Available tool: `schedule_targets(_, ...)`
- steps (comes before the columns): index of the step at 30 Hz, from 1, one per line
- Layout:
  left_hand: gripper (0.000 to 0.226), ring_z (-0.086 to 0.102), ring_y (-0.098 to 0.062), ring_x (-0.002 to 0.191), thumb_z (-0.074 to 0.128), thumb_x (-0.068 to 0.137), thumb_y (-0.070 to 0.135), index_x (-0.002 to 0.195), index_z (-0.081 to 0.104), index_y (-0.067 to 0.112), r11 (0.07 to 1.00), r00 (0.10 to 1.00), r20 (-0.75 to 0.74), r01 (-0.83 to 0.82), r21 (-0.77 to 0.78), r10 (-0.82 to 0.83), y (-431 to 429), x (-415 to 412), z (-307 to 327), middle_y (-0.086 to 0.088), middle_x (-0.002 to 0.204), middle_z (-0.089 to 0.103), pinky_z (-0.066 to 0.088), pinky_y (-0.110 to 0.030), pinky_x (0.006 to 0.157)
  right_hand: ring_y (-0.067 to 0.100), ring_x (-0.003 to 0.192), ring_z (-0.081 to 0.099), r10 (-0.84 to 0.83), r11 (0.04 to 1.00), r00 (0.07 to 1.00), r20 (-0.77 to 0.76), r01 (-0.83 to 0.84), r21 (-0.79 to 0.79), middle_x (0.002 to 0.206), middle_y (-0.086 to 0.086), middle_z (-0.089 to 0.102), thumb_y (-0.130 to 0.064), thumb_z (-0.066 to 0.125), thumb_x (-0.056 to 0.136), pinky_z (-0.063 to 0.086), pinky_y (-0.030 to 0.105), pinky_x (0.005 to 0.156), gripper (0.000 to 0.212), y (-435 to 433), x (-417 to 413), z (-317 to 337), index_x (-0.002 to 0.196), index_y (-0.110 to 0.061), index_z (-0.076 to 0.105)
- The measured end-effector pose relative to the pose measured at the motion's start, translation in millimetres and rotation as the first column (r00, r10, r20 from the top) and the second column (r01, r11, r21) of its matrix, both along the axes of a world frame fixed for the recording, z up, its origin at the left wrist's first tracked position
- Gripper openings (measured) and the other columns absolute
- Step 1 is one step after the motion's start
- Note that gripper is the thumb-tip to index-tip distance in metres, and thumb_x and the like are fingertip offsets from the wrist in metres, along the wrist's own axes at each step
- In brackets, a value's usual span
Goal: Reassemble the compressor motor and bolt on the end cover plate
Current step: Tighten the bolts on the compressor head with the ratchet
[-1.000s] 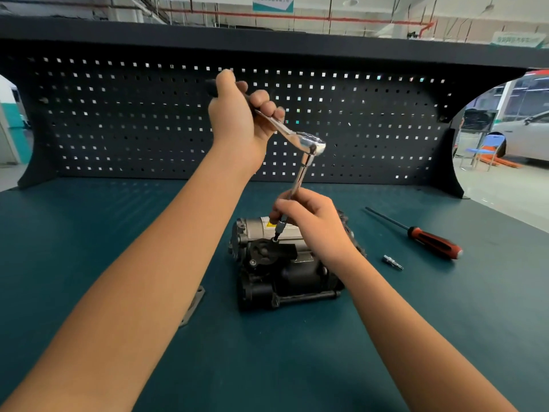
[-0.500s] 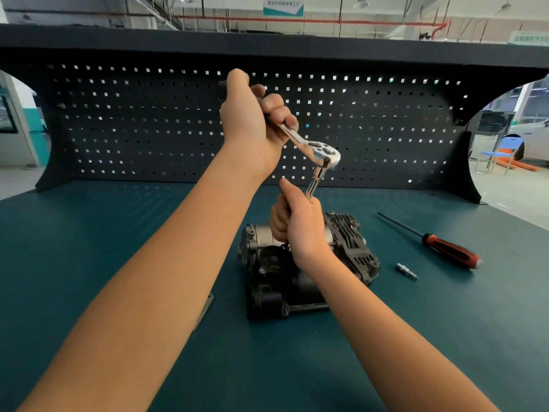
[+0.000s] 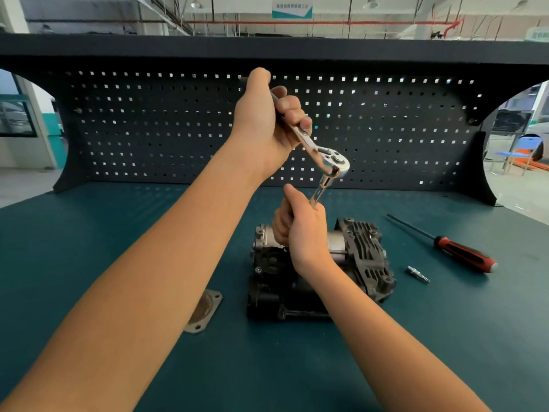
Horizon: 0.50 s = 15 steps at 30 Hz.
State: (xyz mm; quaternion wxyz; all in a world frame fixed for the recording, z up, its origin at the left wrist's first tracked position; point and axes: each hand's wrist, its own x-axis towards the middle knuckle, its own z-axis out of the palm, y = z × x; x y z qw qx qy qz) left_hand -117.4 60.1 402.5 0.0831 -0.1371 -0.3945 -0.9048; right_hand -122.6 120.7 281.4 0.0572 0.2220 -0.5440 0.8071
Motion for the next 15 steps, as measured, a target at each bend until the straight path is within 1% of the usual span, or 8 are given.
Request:
schedule_targets(2, 0.032, 0.03, -0.008, 0.029, 0.035, 0.097, 0.026, 0.068, 0.039, 0.011, 1.0, 1.0, -0.003, -0.003, 0.001, 0.003, -0.6, 0.1, 0.0, 0.005, 0.037, 0.032, 0.036, -0.015, 0.038, 0.008, 0.036, 0.016, -0.009, 1.0, 1.0, -0.002, 0.009, 0.01, 0.039, -0.008, 0.02, -0.014, 0.04, 0.096, 0.017, 0.015, 0.038, 0.054, -0.4, 0.0, 0.3, 0.045, -0.019, 0.024)
schedule_targets(4, 0.034, 0.03, -0.008, 0.029, 0.034, 0.097, 0.026, 0.067, 0.038, 0.012, 1.0, 1.0, 0.005, 0.002, 0.021, -0.002, -4.7, -0.6, 0.2, 0.006, 0.037, 0.032, 0.036, -0.015, 0.038, 0.008, 0.036, 0.017, -0.037, 0.998, 0.999, -0.012, 0.038, 0.053, 0.039, -0.008, 0.02, -0.016, 0.041, 0.096, 0.019, 0.016, 0.037, 0.052, -2.0, -0.5, 1.1, 0.047, -0.018, 0.023)
schedule_targets(7, 0.034, 0.03, -0.007, 0.03, 0.034, 0.098, 0.027, 0.068, 0.038, 0.012, 0.999, 1.0, 0.024, -0.01, 0.043, 0.009, -12.6, -1.4, -0.7, 0.006, 0.038, 0.031, 0.037, -0.014, 0.038, 0.008, 0.036, 0.018, -0.088, 0.989, 0.996, -0.028, 0.091, 0.117, 0.039, -0.009, 0.021, -0.019, 0.043, 0.095, 0.021, 0.017, 0.037, 0.056, -5.4, -2.4, 0.6, 0.043, -0.022, 0.023)
schedule_targets(9, 0.033, 0.03, -0.007, 0.029, 0.034, 0.098, 0.027, 0.068, 0.038, 0.012, 0.999, 1.0, 0.025, -0.008, 0.049, 0.007, -13.9, -0.8, 0.0, 0.006, 0.038, 0.031, 0.037, -0.013, 0.039, 0.008, 0.037, 0.018, -0.112, 0.987, 0.993, -0.031, 0.115, 0.108, 0.039, -0.01, 0.021, -0.019, 0.043, 0.095, 0.021, 0.017, 0.038, 0.06, -7.3, -2.9, 0.3, 0.039, -0.026, 0.022)
schedule_targets(12, 0.034, 0.029, -0.007, 0.029, 0.034, 0.097, 0.027, 0.067, 0.038, 0.012, 0.998, 1.0, 0.024, -0.004, 0.06, 0.003, -11.2, 0.9, -0.4, 0.007, 0.037, 0.031, 0.035, -0.013, 0.038, 0.006, 0.036, 0.017, -0.164, 0.984, 0.986, -0.018, 0.165, 0.067, 0.039, -0.011, 0.019, -0.018, 0.045, 0.095, 0.021, 0.017, 0.037, 0.063, -10.0, -1.5, -2.0, 0.037, -0.027, 0.021)
schedule_targets(15, 0.032, 0.028, -0.006, 0.029, 0.041, 0.096, 0.018, 0.064, 0.037, 0.014, 0.999, 1.0, 0.009, -0.016, 0.05, 0.016, -9.4, 3.3, -1.8, 0.008, 0.037, 0.029, 0.034, -0.014, 0.036, 0.005, 0.036, 0.017, -0.274, 0.955, 0.959, -0.079, 0.281, 0.097, 0.038, -0.014, 0.017, -0.017, 0.047, 0.094, 0.02, 0.015, 0.038, 0.064, -12.9, 3.3, -5.9, 0.037, -0.026, 0.019)
